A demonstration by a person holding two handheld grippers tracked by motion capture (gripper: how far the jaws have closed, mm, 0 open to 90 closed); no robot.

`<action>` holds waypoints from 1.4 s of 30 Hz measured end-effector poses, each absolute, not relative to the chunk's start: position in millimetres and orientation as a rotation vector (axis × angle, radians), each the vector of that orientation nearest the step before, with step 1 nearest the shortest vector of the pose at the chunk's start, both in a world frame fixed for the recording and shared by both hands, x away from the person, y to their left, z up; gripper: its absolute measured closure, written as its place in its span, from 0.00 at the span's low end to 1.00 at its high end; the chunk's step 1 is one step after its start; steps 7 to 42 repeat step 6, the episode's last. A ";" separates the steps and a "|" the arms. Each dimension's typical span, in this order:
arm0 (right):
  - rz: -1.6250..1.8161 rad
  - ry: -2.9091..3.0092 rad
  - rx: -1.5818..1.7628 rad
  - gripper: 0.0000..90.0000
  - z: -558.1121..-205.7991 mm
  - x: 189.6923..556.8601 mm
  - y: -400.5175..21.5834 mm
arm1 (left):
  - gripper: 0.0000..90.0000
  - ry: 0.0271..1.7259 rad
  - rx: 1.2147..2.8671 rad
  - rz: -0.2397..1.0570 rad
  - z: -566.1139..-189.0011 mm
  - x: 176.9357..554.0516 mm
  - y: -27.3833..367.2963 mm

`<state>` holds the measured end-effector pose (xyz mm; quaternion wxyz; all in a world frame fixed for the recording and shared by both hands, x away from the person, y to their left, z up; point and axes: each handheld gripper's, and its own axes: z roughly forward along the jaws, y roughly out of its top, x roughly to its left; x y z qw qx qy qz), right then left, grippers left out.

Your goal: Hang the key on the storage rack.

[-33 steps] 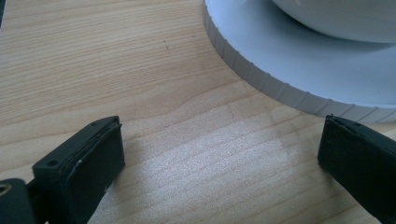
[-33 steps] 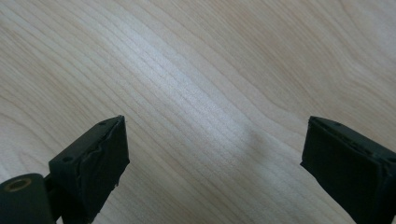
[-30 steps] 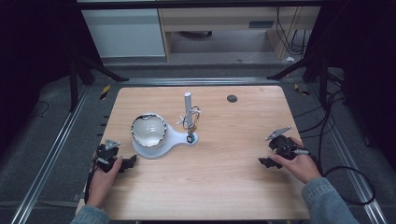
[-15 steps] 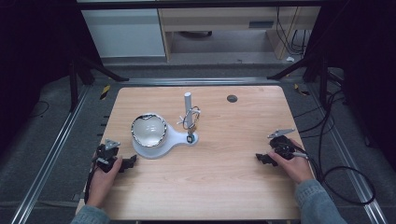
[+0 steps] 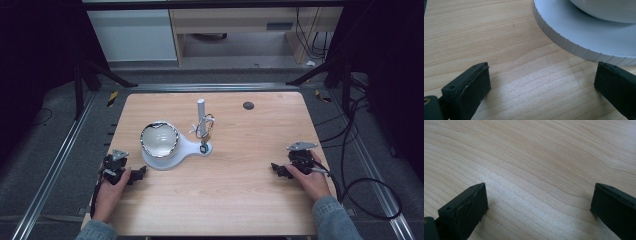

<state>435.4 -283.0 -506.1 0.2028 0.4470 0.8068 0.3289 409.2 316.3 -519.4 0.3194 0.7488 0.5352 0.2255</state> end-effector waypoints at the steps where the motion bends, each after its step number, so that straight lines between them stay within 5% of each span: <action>1: 0.917 2.249 1.253 0.01 -506.1 435.4 -283.0 | 0.00 1.407 1.969 0.593 -519.4 409.2 316.3; 42: 0.898 2.192 1.320 0.01 -506.1 437.0 -286.6 | 0.00 1.407 1.969 0.592 -519.3 409.2 316.3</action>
